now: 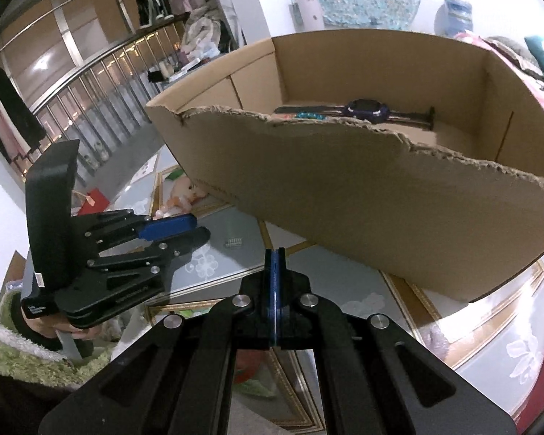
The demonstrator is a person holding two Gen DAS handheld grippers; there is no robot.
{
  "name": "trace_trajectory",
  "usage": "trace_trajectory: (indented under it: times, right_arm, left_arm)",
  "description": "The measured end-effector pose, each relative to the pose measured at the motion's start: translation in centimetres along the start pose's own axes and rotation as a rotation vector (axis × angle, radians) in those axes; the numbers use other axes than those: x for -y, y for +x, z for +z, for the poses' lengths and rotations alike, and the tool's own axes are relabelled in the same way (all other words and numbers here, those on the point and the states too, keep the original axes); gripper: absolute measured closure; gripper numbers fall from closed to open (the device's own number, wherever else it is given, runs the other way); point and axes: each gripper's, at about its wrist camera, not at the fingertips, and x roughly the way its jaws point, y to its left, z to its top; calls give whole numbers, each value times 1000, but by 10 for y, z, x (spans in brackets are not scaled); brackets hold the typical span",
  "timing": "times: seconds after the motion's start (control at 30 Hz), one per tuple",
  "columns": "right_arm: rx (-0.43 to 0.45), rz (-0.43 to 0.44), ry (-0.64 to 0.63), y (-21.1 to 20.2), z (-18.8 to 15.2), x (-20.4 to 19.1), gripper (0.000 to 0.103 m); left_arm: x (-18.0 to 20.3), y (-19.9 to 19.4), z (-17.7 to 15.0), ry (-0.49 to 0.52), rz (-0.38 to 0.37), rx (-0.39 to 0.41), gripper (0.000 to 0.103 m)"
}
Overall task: Organize jewelry
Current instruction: 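Close the left tool on the small silver earrings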
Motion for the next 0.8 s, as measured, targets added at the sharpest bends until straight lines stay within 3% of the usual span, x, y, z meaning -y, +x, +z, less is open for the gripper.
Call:
trace_trajectory:
  times: [0.33, 0.57, 0.8]
  right_arm:
    - [45, 70, 89, -18, 2, 17, 103]
    - [57, 81, 103, -25, 2, 19, 103]
    - [58, 98, 107, -23, 2, 19, 103]
  left_arm:
    - [4, -13, 4, 17, -114, 44, 82]
    - [19, -3, 6, 96, -104, 19, 82]
    - [23, 9, 9, 108, -81, -18, 82]
